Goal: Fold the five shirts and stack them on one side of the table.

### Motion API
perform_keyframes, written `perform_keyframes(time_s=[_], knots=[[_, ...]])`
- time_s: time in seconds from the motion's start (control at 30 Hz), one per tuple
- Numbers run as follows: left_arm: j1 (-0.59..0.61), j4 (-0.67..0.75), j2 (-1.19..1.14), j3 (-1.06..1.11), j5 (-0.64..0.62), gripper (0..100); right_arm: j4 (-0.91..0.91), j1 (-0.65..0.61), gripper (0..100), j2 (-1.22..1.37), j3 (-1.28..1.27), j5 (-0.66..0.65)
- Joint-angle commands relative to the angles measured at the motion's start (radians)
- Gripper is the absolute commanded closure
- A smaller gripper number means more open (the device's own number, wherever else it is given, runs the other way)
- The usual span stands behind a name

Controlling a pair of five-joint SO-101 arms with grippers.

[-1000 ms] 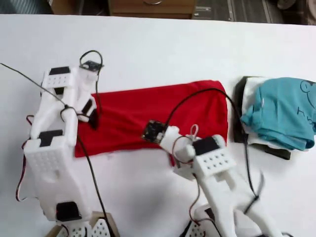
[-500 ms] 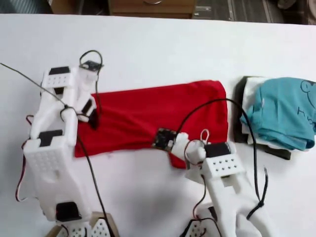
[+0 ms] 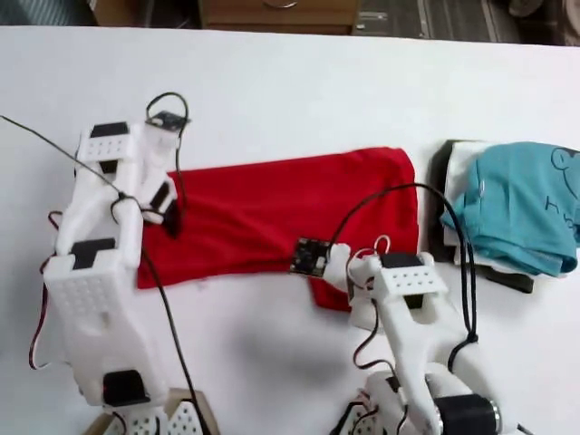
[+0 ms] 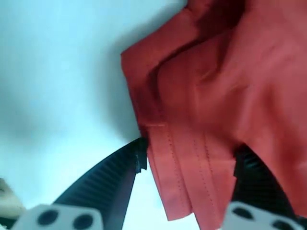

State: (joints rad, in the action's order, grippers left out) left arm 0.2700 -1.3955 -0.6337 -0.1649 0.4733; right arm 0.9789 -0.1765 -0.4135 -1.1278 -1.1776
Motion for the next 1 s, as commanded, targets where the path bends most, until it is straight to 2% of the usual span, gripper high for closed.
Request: perform_keyframes(time_s=[0.0,0.17,0.37,0.57,0.8,0.97], knots=[[-0.011,0.029,-0.021,-0.01,-0.005,78,-0.007,0.012,69.8,0.035,0.005,-0.023],[-0.011,0.029,-0.021,-0.01,-0.005,78,-0.019,0.007,73.7,0.044,0.031,-0.023],[-0.011,0.029,-0.021,-0.01,-0.005,78,-0.179,0.013,98.1,0.044,0.031,-0.023],[-0.011,0.029,-0.021,-0.01,-0.005,78,-0.209,0.007,97.8,0.035,0.037,-0.025],[-0.011,0.029,-0.021,-0.012,-0.005,78,0.039,0.013,97.8,0.035,0.245,-0.025],[-0.011,0.029,-0.021,-0.012,-0.002,78,0.067,0.01,97.8,0.045,0.419,-0.026]])
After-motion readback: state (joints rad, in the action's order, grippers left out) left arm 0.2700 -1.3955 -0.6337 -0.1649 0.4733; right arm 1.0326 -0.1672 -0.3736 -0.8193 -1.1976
